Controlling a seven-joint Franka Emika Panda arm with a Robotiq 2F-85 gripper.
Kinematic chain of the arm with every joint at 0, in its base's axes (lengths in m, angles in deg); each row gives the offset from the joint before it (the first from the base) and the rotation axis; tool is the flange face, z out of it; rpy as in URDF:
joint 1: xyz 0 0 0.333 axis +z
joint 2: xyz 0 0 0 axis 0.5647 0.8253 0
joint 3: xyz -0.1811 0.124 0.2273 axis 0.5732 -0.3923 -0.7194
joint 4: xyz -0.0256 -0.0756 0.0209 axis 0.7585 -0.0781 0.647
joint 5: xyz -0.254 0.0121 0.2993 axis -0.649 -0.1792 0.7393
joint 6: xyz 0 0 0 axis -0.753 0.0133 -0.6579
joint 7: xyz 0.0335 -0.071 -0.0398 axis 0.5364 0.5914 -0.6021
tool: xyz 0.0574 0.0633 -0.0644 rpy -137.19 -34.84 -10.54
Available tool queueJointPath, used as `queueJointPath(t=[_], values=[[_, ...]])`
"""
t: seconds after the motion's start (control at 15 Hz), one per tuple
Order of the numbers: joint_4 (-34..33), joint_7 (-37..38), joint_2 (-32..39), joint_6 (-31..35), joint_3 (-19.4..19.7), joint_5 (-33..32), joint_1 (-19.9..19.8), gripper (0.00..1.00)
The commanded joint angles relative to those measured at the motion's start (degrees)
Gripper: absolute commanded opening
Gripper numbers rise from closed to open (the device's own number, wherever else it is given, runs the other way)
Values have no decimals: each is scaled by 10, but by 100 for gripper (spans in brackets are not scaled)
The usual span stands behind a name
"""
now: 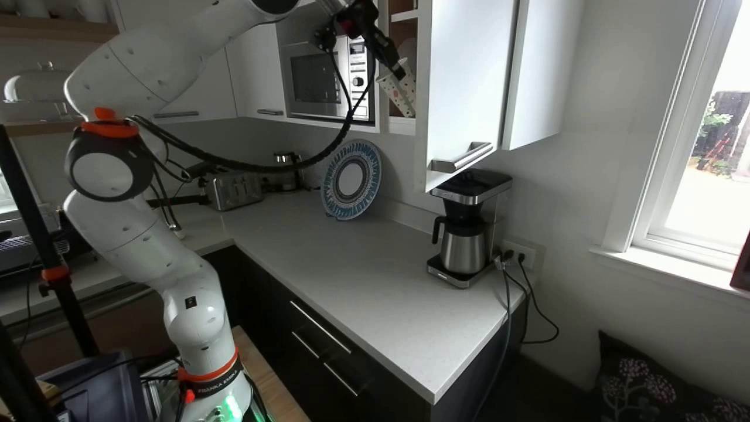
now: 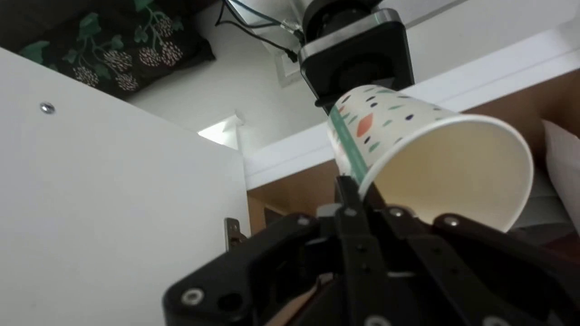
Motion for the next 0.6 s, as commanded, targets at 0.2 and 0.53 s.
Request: queueJointPath(t=[0.2,0.53], values=[[-154,-2,138,23,32,91,22,1],[-215,10,211,18,33,148,12,1]])
